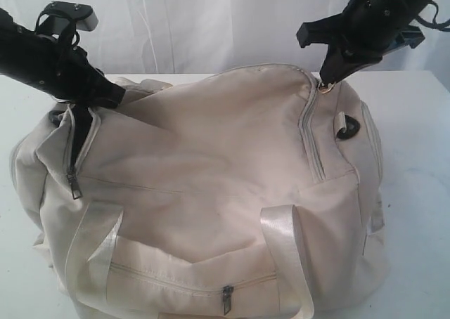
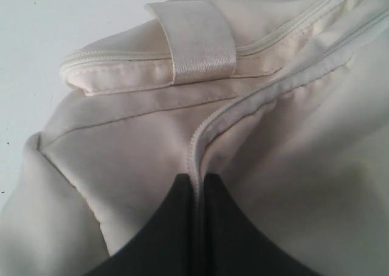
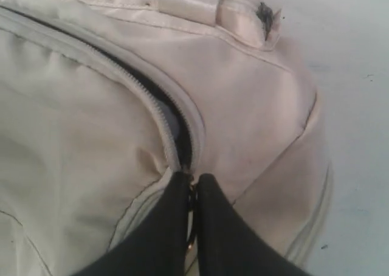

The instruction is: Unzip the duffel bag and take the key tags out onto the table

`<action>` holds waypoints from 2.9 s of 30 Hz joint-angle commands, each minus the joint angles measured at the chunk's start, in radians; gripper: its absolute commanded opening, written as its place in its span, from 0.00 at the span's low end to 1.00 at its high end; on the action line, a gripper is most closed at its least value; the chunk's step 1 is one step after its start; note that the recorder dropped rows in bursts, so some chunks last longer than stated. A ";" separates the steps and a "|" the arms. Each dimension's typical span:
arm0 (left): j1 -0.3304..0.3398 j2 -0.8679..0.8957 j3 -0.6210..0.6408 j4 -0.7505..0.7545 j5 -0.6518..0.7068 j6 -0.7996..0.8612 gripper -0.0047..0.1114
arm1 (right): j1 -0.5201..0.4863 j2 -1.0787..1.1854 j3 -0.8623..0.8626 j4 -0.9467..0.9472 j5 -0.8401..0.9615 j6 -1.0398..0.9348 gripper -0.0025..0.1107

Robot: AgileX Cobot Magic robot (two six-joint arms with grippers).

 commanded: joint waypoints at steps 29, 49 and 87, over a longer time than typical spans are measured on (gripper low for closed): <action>0.001 -0.006 -0.153 -0.068 0.213 0.003 0.50 | -0.008 -0.069 0.348 0.195 -0.369 -0.087 0.02; 0.001 -0.008 -0.247 -0.091 0.301 0.049 0.50 | -0.008 -0.100 0.350 0.210 -0.168 -0.115 0.02; -0.237 0.227 -0.449 -0.234 0.271 0.228 0.50 | -0.008 -0.565 0.664 0.258 -0.064 -0.176 0.02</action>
